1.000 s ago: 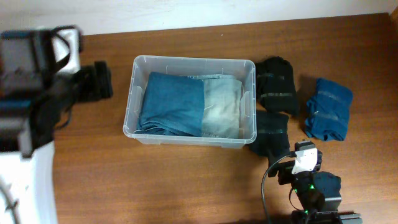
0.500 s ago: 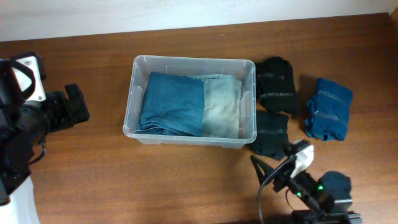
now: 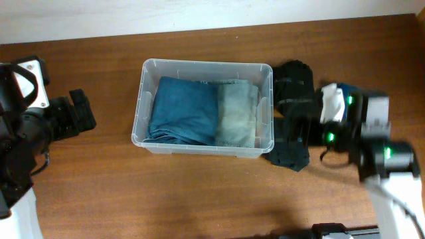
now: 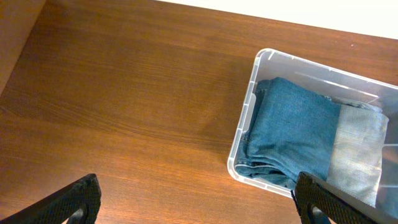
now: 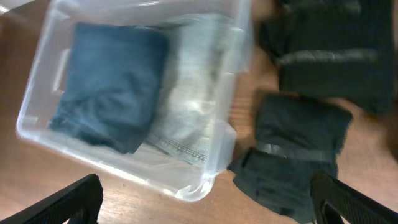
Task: Pack container
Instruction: 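Grasp the teal taped garment with the right gripper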
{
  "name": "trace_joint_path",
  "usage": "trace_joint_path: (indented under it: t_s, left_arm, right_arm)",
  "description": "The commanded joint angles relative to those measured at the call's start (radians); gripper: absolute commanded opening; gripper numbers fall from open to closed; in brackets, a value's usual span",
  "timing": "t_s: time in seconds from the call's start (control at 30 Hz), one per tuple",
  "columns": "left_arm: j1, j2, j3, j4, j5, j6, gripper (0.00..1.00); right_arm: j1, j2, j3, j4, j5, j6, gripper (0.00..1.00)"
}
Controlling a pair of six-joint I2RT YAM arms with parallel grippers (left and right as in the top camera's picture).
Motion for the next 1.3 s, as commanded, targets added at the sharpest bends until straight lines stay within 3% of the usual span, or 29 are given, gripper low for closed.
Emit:
trace_joint_path:
  t_s: [0.0,0.1,0.27,0.37,0.6,0.87,0.93,1.0,1.03,1.1,1.17,1.27]
  left_arm:
    - [0.004,-0.003,0.0,-0.001,-0.01,-0.002,0.99]
    - [0.004,-0.002,0.0,-0.001,-0.01,-0.002,0.99]
    - [0.004,-0.002,0.0,-0.001,-0.01,-0.002,1.0]
    - [0.004,-0.002,0.0,-0.001,-0.01,-0.002,0.99]
    - [0.004,-0.002,0.0,-0.001,-0.01,-0.002,0.99]
    - [0.004,-0.002,0.0,-0.001,-0.01,-0.002,0.99]
    - [0.004,-0.002,0.0,-0.001,-0.01,-0.002,0.99]
    - [0.004,-0.002,0.0,-0.001,-0.01,-0.002,0.99]
    - [0.004,-0.002,0.0,-0.001,-0.01,-0.002,0.99]
    - [0.004,-0.002,0.0,-0.001,-0.01,-0.002,1.0]
    - [0.004,-0.002,0.0,-0.001,-0.01,-0.002,0.99]
    - [0.004,-0.002,0.0,-0.001,-0.01,-0.002,0.99]
  right_arm:
    - [-0.138,0.14,0.117,-0.015,-0.005,0.112,0.98]
    - [-0.312,0.227,0.159,-0.013,-0.013,0.185,0.98]
    - [-0.631,0.38,0.162,-0.024,-0.012,0.179,0.98]
    - [-0.735,0.478,0.162,-0.021,-0.013,0.175,0.98]
    - [-0.817,0.743,0.161,0.063,-0.042,0.036,0.98]
    - [-0.795,0.953,0.161,0.092,-0.314,-0.183,0.99]
    - [-0.784,0.97,0.161,0.093,-0.325,-0.193,0.88]
    - [-0.776,0.973,0.161,0.094,-0.324,-0.192,0.69]
    - [-0.771,0.972,0.162,0.093,-0.324,-0.192,0.51]
    - [-0.77,0.962,0.162,0.084,-0.324,-0.19,0.27]
    - [-0.77,0.933,0.162,0.074,-0.333,-0.167,0.13]
    - [-0.766,0.841,0.164,0.057,-0.394,-0.146,0.08]
